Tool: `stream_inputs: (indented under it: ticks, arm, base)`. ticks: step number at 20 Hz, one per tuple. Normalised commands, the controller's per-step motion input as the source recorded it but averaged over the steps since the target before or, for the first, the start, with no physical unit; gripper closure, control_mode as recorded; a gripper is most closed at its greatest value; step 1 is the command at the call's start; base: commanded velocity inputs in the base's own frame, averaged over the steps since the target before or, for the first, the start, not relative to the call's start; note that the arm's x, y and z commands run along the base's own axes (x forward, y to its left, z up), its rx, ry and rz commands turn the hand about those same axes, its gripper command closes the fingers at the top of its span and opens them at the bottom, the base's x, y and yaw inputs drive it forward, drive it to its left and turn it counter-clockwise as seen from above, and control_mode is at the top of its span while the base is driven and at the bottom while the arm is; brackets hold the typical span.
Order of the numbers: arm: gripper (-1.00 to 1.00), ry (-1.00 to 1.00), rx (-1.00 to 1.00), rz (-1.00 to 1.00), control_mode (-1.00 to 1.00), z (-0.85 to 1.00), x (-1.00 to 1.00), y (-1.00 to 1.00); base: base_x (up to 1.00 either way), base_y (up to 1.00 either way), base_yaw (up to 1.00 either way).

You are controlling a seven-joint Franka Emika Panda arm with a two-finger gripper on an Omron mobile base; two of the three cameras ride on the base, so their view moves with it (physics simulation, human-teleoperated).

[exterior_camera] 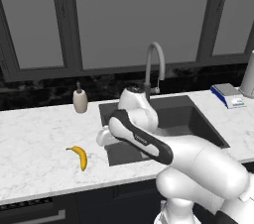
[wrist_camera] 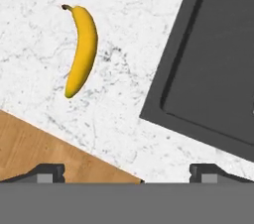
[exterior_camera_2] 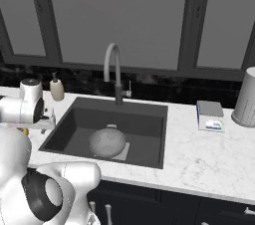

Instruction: Put the colander in the sink, put the banana in the colander, and turn on the sink faucet and pour water over the colander.

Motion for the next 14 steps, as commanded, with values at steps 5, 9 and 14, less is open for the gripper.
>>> stream_inputs:
  ticks: [5, 9, 14]
  arm:
    - [-1.00, 0.22, -0.20, 0.07, -1.00, 0.03, 0.12, 0.64]
    - [-1.00, 0.08, -0.25, 0.00, -1.00, -0.11, 0.21, 0.56]
    - [-1.00, 0.00, -0.25, -0.02, -1.00, -0.27, 0.26, 0.48]
  base:
    - [0.00, 0.00, 0.00]
    - [0.00, 0.00, 0.00]
    - [0.00, 0.00, 0.00]
